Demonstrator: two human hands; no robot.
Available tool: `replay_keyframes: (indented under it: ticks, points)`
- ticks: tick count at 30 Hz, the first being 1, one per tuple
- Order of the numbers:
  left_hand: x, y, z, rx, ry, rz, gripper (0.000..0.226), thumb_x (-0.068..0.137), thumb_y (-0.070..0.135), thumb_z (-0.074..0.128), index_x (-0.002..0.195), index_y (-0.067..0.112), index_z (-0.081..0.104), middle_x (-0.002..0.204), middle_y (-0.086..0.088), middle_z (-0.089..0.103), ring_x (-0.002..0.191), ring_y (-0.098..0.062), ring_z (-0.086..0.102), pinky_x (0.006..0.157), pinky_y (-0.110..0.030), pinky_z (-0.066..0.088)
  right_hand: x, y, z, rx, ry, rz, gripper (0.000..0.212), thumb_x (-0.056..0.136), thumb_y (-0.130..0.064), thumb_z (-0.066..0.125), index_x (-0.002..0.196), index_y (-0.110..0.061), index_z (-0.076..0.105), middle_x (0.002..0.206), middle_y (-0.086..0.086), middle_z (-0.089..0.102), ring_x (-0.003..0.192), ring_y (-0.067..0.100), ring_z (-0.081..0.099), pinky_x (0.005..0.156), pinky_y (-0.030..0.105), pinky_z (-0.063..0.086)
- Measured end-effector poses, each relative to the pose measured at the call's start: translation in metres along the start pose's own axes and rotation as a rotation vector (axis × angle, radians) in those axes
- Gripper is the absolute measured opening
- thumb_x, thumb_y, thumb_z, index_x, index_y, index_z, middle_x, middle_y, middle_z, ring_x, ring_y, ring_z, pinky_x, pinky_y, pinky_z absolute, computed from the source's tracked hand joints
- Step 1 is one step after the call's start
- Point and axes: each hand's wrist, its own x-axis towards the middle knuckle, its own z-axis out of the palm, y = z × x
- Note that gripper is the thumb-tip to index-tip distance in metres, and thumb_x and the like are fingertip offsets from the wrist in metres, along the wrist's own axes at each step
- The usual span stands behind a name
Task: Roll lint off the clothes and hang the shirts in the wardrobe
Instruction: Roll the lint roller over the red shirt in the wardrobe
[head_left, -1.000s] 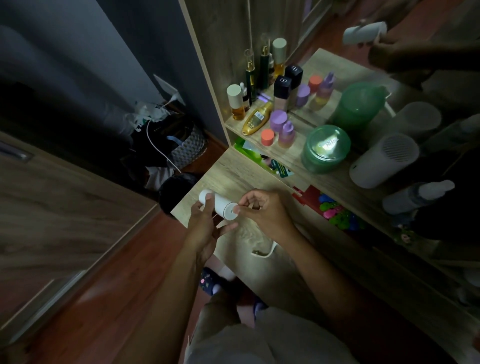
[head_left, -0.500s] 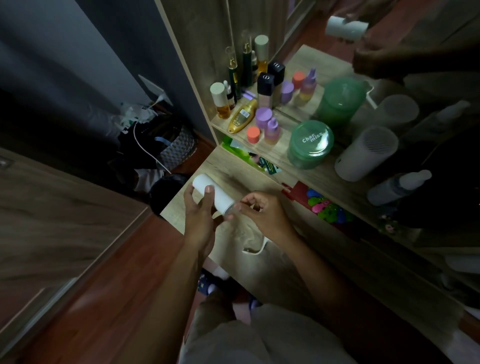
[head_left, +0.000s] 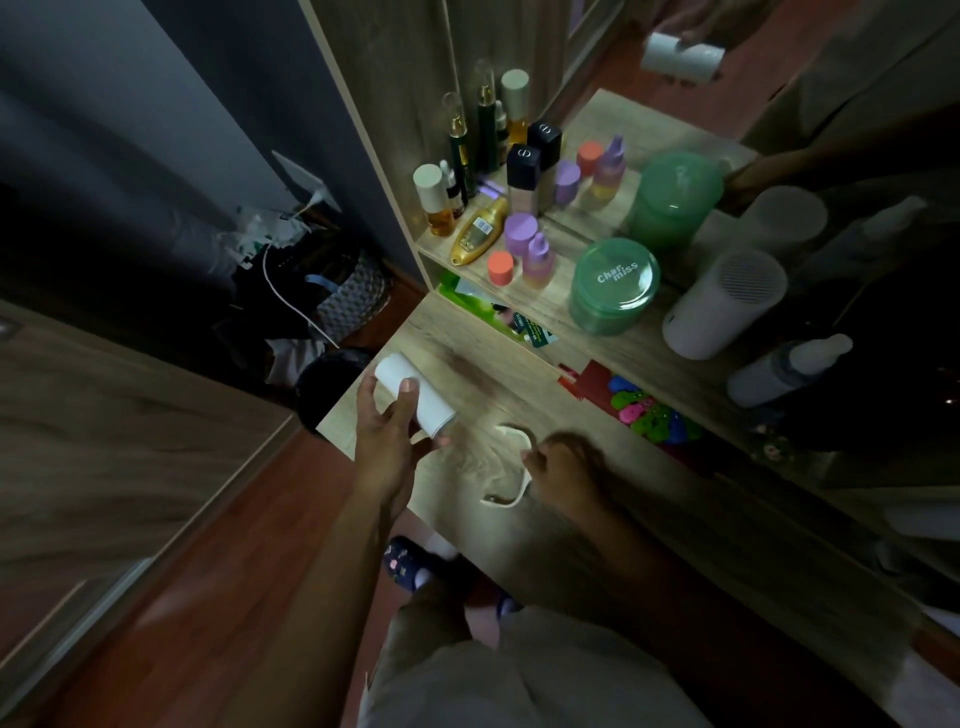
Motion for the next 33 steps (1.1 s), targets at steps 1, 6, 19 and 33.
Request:
replay_keyframes:
  ticks: [1, 6, 19, 33]
  points:
    - [-0.001, 0.0, 0.0, -0.017, -0.008, -0.003, 0.058, 0.1, 0.032, 0.06, 0.151, 0.037, 0.033, 0.129, -0.011, 0.058, 0.101, -0.03, 0.068, 0.068, -0.04, 0.061, 0.006, 0.006, 0.01, -0.043, -0.007, 0.005, 0.073, 0.073, -0.075, 0.014, 0.082, -0.022, 0.065, 0.075, 0.003, 0.063, 0.066, 0.018, 0.061, 0.063, 0.038, 0.058]
    - [-0.008, 0.001, -0.004, -0.062, -0.05, 0.03, 0.051, 0.102, 0.03, 0.057, 0.149, 0.033, 0.037, 0.124, -0.017, 0.059, 0.091, -0.024, 0.07, 0.062, -0.036, 0.06, -0.004, -0.01, -0.008, -0.031, -0.068, -0.026, 0.05, 0.094, -0.057, 0.041, 0.092, -0.015, 0.069, 0.085, 0.009, 0.067, 0.075, 0.025, 0.065, 0.071, 0.04, 0.058]
    - [-0.02, 0.018, -0.025, -0.127, -0.009, 0.005, 0.054, 0.096, 0.038, 0.06, 0.146, 0.03, 0.044, 0.132, -0.017, 0.059, 0.086, -0.019, 0.074, 0.061, -0.032, 0.059, -0.023, -0.067, -0.1, 0.524, -0.008, -0.351, 0.039, 0.098, -0.017, 0.052, 0.06, -0.019, 0.042, 0.051, -0.006, 0.04, 0.046, 0.005, 0.04, 0.048, 0.02, 0.031]
    - [-0.048, 0.034, -0.024, -0.141, -0.29, -0.002, 0.052, 0.099, 0.029, 0.048, 0.149, 0.02, 0.041, 0.125, -0.02, 0.061, 0.101, -0.019, 0.069, 0.072, -0.032, 0.061, -0.03, -0.107, -0.142, 0.538, 0.167, -0.65, 0.033, 0.088, -0.032, 0.053, 0.064, -0.009, 0.045, 0.051, -0.002, 0.04, 0.049, 0.012, 0.037, 0.048, 0.038, 0.036]
